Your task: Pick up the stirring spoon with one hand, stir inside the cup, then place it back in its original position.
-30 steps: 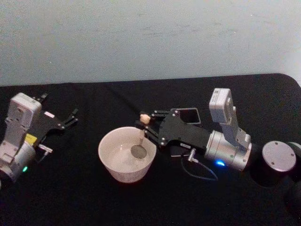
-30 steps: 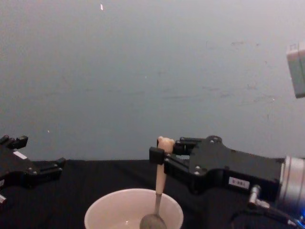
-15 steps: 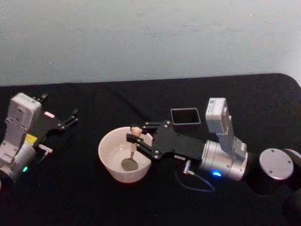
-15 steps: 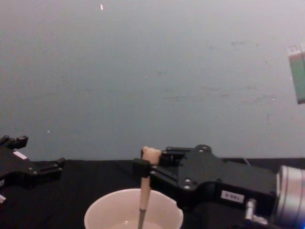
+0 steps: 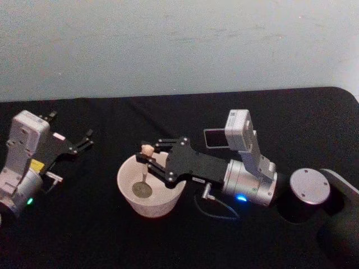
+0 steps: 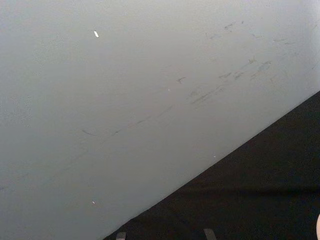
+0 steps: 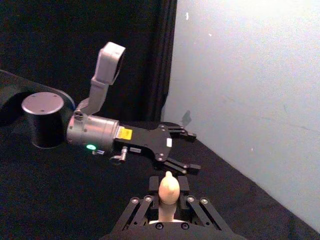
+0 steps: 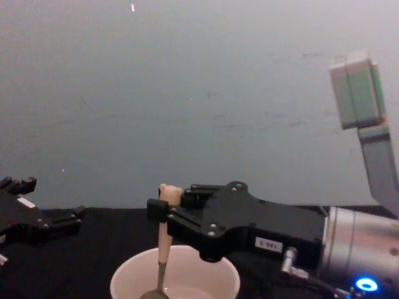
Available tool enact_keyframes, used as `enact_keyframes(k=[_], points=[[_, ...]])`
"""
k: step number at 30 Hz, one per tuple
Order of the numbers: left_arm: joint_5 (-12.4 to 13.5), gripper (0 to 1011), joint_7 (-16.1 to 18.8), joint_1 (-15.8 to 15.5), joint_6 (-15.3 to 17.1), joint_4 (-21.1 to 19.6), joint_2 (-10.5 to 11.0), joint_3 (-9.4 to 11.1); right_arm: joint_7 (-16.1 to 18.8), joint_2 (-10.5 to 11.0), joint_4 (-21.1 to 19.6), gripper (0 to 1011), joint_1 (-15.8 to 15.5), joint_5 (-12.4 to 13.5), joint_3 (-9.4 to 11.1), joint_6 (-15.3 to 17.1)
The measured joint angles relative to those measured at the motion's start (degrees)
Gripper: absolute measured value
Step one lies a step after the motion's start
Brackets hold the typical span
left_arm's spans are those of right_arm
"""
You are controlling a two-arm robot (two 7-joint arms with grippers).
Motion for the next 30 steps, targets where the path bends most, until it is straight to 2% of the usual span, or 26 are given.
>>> enact_keyframes(k=[6,12,24,30], points=[[0.0,1001,0.0,0.0,0.0,0.0,0.0,0.0,-0.8,-1.4,3.1,213,1.9,-1.0,0.1,-0.8],[0.0,1001,0.0,0.0,0.0,0.0,0.0,0.0,-1.4,-1.5,4.1,213,2.4,-1.3,0.8,-1.0],[0.0,1001,0.0,0.0,0.0,0.0,0.0,0.0,-1.8,-0.7,3.9,213,1.9,-1.4,2.1,-1.1],[0.0,1001,0.0,0.0,0.0,0.0,0.0,0.0,-2.3,-0.1,2.1,213,1.3,-1.3,2.8,-1.0]])
